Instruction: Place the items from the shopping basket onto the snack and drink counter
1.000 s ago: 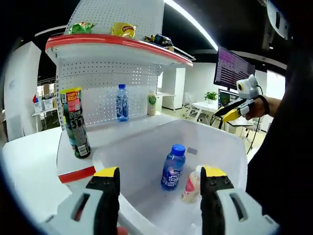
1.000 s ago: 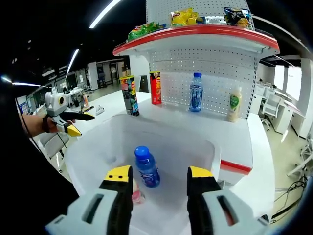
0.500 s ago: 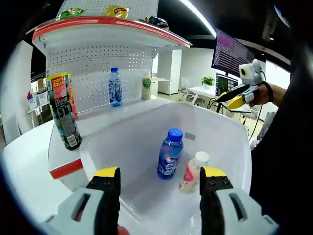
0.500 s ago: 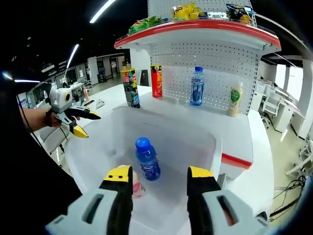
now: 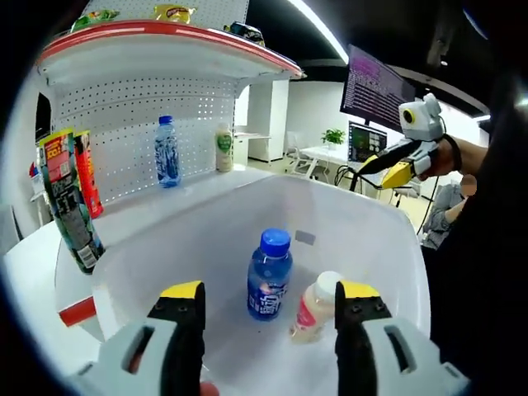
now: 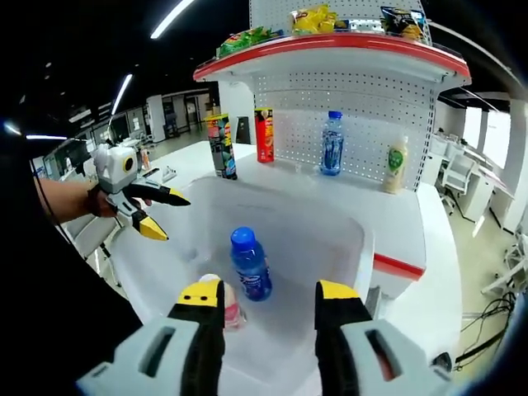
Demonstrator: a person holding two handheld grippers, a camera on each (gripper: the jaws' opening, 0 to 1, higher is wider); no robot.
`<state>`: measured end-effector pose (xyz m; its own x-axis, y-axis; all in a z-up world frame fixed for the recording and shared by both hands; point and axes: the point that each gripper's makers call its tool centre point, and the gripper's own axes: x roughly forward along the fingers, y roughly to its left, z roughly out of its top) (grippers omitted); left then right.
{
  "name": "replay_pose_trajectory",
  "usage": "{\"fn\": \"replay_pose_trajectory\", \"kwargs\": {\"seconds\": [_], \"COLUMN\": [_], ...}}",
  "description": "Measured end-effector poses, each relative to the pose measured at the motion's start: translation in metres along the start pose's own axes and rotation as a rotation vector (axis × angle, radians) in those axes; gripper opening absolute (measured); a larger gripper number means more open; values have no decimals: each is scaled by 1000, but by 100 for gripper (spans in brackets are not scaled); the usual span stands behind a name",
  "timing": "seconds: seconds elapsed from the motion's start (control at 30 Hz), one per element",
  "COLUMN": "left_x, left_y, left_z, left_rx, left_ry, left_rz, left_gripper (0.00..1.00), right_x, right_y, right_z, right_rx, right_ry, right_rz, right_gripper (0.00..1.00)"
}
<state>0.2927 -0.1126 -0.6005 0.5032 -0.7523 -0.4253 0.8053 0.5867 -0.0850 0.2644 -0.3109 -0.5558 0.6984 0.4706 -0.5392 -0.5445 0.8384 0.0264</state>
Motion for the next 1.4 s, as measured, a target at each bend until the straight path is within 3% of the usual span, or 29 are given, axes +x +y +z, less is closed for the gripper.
{"fn": "replay_pose_trajectory", "kwargs": {"seconds": [0.17,0.4,0.63,0.87,1.03,1.3,1.4], "left_x": [15,32,55,61,63,81,88], "left_y": [2,0,5,7,10,11,13], "left_z": [-7,-2,-7,-16,-12,-14,-18], "left_rx": [4,21,-35,-55,-58,-17,-13], "left_ry": [15,8,4,5,-27,-65,-51], "left_rz": [-15,-24,20,27,37,55,60], "left_gripper": [62,62,62,60,59,59,59], "right_x": [-2,-5,-7,-10,-11,-11,-12], "right_y": [0,0,1,-2,-1,-1,-1], "right_z": [-1,-3,-3,-6,-4,-1,1], "right_rx": [0,3,6,15,9,5,5], "right_ry": [0,2,-6,-5,-8,-13,-17], "right_rz": [-1,-8,-9,-16,-13,-15,-18], "right_gripper": [42,41,41,41,40,40,40]}}
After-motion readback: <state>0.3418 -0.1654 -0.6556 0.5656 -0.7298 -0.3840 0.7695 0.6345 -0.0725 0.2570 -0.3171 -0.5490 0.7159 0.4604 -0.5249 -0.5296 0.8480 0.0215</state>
